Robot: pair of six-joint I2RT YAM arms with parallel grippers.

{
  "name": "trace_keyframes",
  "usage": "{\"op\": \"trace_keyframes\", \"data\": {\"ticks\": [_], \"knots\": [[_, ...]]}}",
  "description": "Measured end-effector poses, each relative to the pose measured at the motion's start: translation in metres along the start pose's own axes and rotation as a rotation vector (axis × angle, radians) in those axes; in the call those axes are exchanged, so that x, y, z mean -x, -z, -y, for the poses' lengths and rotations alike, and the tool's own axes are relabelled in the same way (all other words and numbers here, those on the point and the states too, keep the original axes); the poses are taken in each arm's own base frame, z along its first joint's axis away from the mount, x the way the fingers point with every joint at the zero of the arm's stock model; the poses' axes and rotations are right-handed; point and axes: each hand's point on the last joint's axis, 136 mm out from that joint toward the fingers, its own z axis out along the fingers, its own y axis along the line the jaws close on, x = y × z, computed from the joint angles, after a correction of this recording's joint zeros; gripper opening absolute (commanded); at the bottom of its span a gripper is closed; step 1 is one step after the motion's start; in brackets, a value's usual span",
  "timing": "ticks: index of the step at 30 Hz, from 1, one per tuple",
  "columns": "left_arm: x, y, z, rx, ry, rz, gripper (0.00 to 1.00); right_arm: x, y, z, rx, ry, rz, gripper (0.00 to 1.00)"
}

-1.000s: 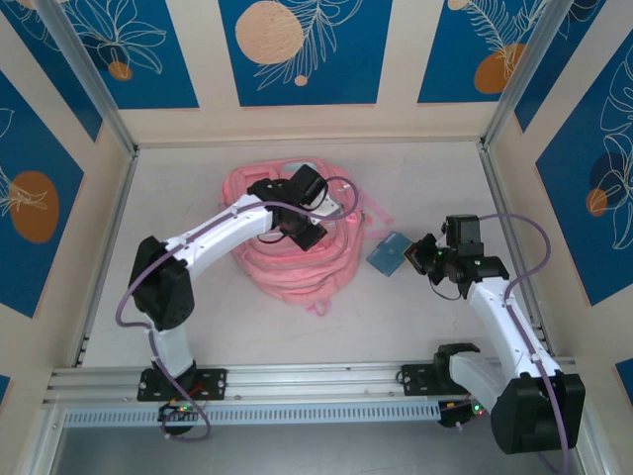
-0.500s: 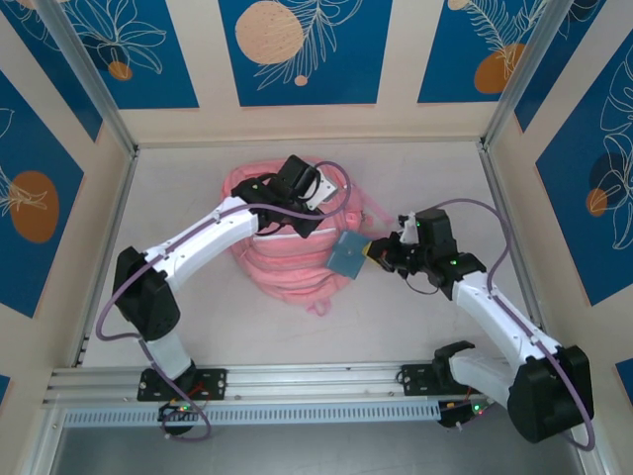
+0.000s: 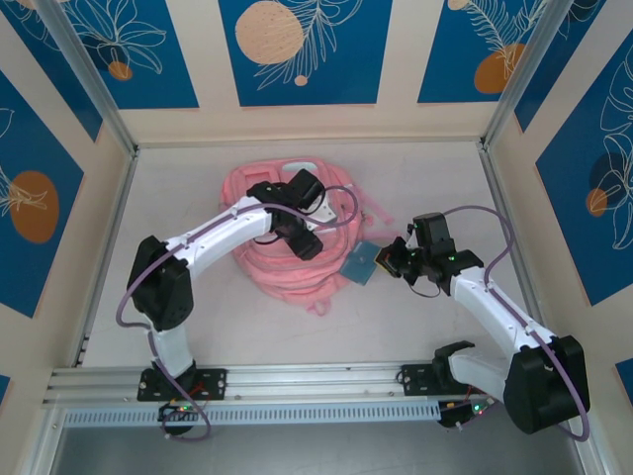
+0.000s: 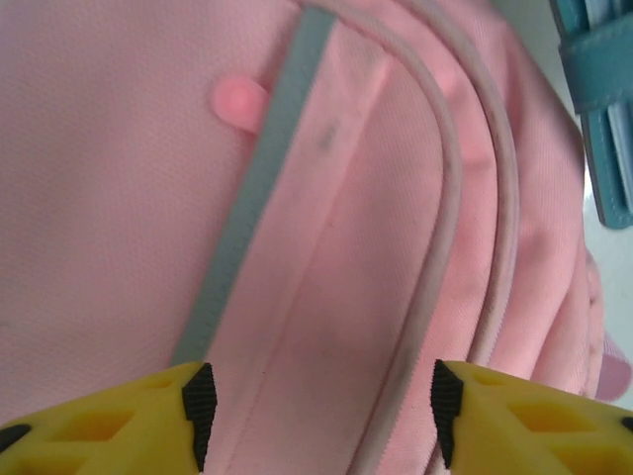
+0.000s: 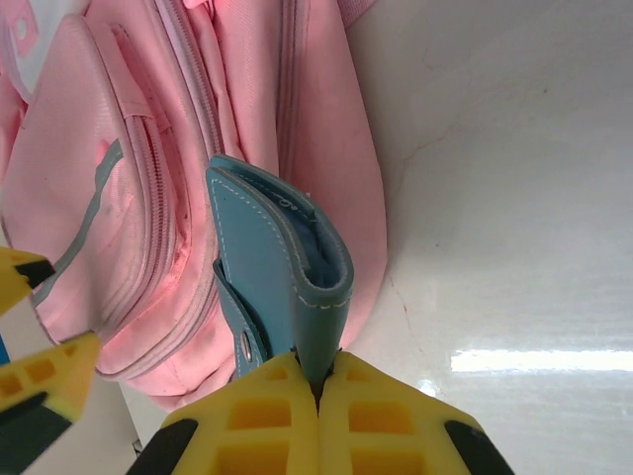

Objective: Pack the student bag

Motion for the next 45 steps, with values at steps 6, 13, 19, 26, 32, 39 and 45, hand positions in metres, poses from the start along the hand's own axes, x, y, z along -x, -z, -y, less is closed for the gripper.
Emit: {"op": "trace_keyframes", "data": {"ticks": [6,13,19,26,32,39,45], "knots": [[-0.010,-0.011,0.000,0.001,-0.037,-0.049,0.70,0.000,0.000,0.001,-0.005,-0.014,-0.003,0.00],[-0.012,-0.019,-0.011,0.057,-0.028,-0.082,0.64,0.000,-0.003,0.003,-0.015,-0.030,-0.011,0.00],[-0.003,-0.009,-0.014,0.063,-0.010,-0.062,0.60,0.002,-0.001,-0.002,-0.005,-0.025,-0.004,0.00],[0.002,0.000,-0.018,0.036,0.023,-0.042,0.49,0.003,-0.001,-0.003,-0.004,-0.024,-0.004,0.00],[0.006,0.003,-0.019,0.030,0.017,-0.045,0.36,0.002,-0.001,-0.005,0.005,-0.022,-0.009,0.00],[0.011,0.002,-0.020,0.033,0.006,-0.028,0.13,0.003,0.001,-0.027,0.101,0.015,-0.016,0.00],[0.024,0.004,-0.015,0.000,0.019,0.040,0.04,0.003,0.007,-0.041,0.159,0.047,-0.008,0.00]]}}
